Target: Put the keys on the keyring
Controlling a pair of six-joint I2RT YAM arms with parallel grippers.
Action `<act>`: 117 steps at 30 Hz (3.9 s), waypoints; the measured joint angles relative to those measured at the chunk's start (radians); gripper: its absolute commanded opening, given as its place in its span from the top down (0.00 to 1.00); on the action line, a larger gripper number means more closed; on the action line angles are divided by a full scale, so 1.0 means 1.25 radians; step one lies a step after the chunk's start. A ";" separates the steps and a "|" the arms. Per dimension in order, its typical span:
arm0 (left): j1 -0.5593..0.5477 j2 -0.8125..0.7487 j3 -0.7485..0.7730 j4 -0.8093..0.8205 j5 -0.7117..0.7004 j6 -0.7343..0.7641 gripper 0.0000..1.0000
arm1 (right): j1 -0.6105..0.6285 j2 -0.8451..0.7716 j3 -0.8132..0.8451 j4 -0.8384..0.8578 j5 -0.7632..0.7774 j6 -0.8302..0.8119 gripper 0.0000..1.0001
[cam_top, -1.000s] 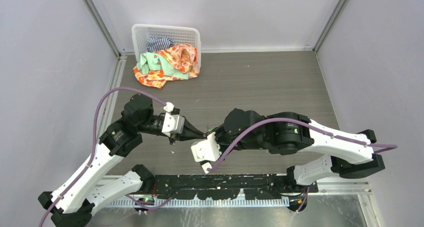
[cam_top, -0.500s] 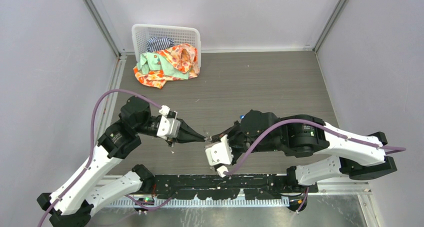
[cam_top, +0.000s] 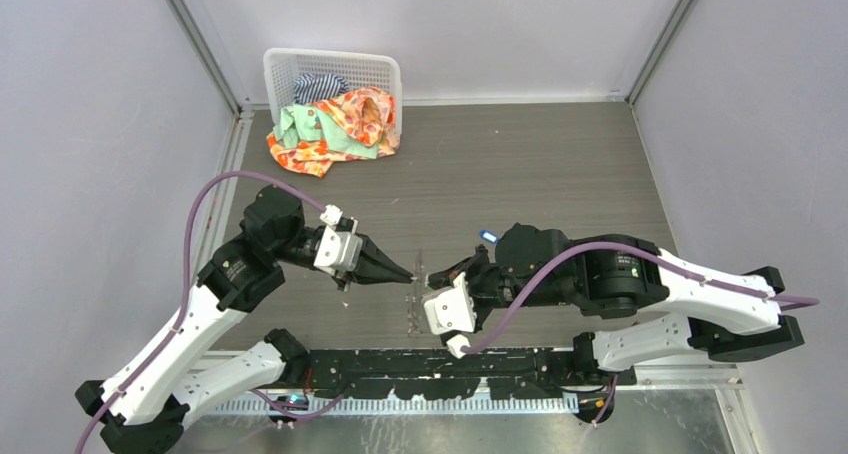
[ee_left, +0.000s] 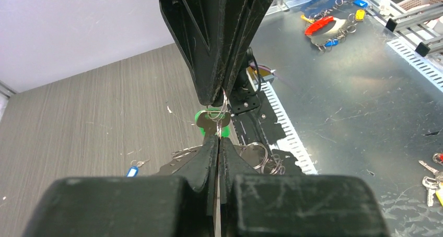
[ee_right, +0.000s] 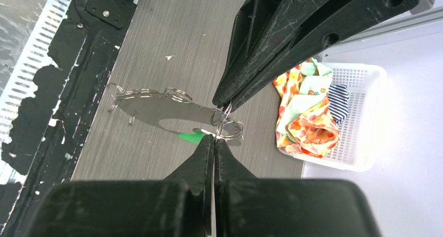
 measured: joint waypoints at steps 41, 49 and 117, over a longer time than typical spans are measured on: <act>0.000 0.030 0.044 0.035 0.072 -0.071 1.00 | 0.000 -0.057 -0.041 0.182 0.016 0.142 0.69; 0.000 0.017 0.044 0.035 0.063 -0.067 1.00 | -0.008 -0.004 -0.002 0.151 -0.004 0.233 0.75; 0.001 0.024 0.132 -0.223 -0.130 0.298 0.71 | -0.027 0.247 0.309 -0.204 0.133 0.417 0.99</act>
